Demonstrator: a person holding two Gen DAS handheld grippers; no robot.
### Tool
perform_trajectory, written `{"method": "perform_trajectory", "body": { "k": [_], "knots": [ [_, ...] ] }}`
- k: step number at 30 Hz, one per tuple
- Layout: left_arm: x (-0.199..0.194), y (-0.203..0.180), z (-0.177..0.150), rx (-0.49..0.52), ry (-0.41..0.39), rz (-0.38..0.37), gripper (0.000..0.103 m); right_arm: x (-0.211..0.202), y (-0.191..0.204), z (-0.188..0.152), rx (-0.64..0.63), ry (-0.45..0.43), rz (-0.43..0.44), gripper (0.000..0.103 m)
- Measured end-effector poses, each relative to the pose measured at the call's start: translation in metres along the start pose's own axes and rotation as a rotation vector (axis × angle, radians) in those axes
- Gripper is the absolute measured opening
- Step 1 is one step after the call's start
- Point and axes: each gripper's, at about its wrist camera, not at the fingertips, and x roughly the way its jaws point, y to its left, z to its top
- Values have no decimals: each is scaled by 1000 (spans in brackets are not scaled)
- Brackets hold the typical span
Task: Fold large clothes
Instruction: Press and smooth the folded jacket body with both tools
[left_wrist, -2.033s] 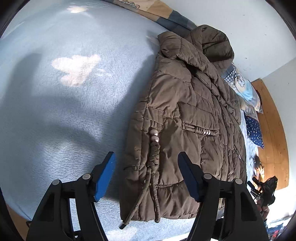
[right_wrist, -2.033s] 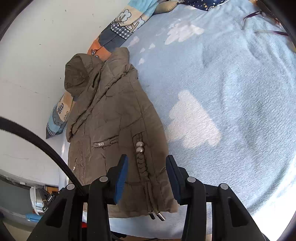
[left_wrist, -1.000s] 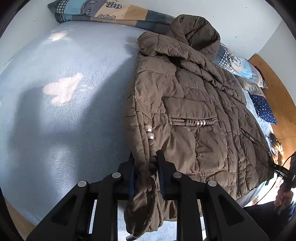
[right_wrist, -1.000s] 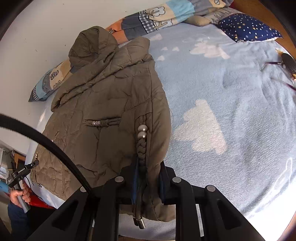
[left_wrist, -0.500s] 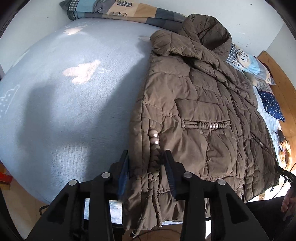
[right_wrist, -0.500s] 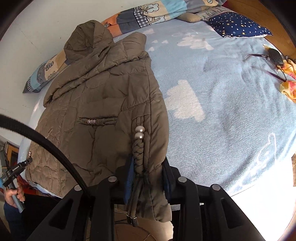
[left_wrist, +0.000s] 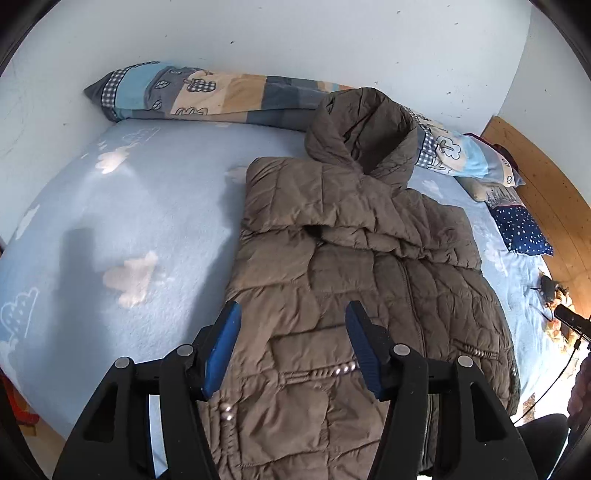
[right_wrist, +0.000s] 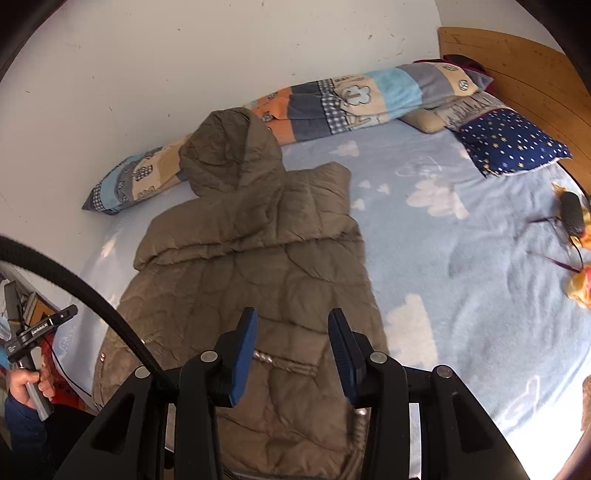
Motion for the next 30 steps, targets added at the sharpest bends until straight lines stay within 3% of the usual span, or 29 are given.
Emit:
{"method": "perform_trajectory", "body": {
  "k": [6,9,16,19,21,26,30],
  "knots": [
    [56,-43,48,57,27,41,62,65,43,42,-50,-19,70,43],
    [91,-53,67,61,40,70,62,105,51,57,-75,-31,58,32],
    [180,-37,90,68,55,189,62,182,61,71,-171,-16,-6,27],
    [205,-19,89,17,85,206,63,208,59,76,-162,21,-3,27],
    [219,-9,86,-17,104,200,69,225,53,77,-124,63,-18,27],
    [232,-11,75,1,118,226,70,275,38,64,2,260,-61,28],
    [227,-4,81,-49,165,193,70,285,38,61,6,284,-93,27]
  ]
}}
